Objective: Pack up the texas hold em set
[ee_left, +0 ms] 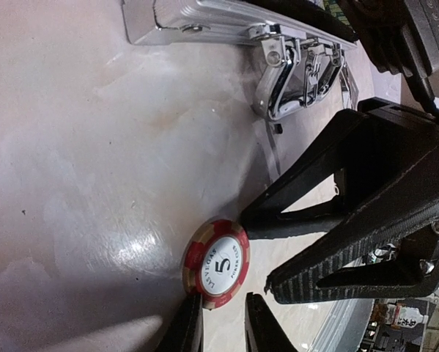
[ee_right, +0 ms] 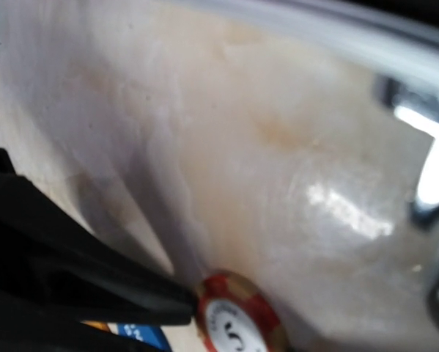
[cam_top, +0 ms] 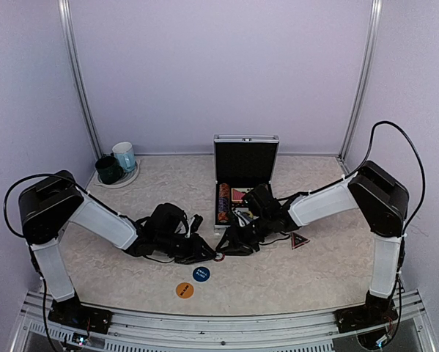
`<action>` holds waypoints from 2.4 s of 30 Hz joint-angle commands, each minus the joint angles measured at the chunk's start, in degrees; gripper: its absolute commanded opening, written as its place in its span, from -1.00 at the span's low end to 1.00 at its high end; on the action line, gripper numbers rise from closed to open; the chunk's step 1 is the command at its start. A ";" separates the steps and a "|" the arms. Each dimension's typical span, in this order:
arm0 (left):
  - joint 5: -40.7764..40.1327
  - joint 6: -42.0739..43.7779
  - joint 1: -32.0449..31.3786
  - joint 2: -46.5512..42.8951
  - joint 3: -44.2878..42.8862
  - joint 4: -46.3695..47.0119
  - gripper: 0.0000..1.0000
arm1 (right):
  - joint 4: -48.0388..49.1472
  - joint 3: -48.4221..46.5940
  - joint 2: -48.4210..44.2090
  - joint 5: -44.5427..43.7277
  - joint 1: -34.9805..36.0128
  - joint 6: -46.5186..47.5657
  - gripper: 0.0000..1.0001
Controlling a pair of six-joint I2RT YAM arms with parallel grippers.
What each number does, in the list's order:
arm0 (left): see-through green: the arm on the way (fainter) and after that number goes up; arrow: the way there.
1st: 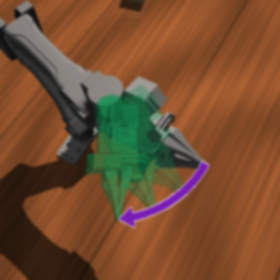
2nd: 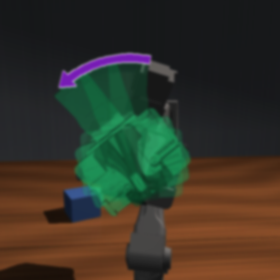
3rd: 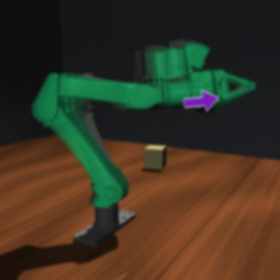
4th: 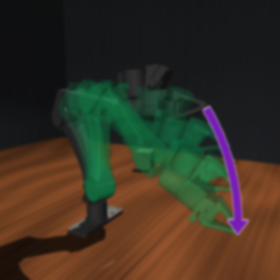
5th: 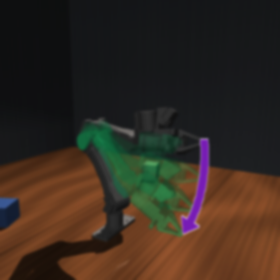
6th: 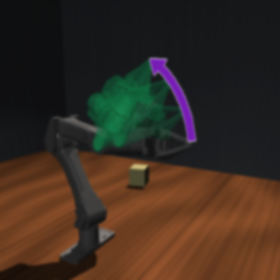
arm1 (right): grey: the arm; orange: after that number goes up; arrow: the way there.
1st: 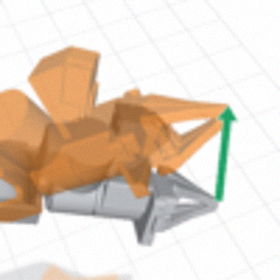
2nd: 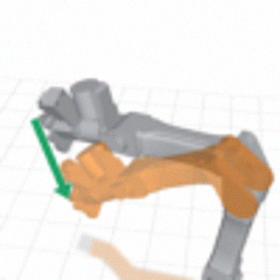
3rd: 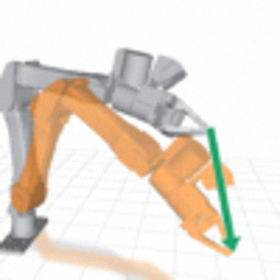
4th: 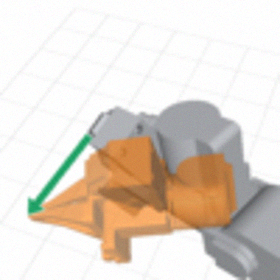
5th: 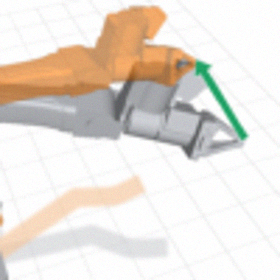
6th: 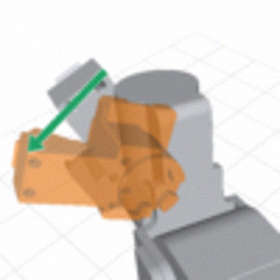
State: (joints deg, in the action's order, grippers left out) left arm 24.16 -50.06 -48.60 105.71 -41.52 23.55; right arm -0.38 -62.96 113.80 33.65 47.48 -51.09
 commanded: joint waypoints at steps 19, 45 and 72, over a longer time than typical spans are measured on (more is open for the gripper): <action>-1.73 -0.35 -0.36 3.20 0.20 -3.94 -0.64 | 12.71 1.98 -1.44 10.12 -0.26 -7.50 -0.25; -2.66 -0.11 0.54 1.90 1.47 -3.96 -0.45 | 9.41 5.04 -5.14 6.34 -1.25 -6.17 -0.24; -2.19 -0.80 1.14 3.40 0.76 -2.71 0.12 | 4.19 2.04 1.16 2.56 -2.66 -5.62 -0.03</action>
State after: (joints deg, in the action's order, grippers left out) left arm 25.32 -51.07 -48.18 106.19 -42.15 26.92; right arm 5.26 -59.55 112.97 37.04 45.19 -56.49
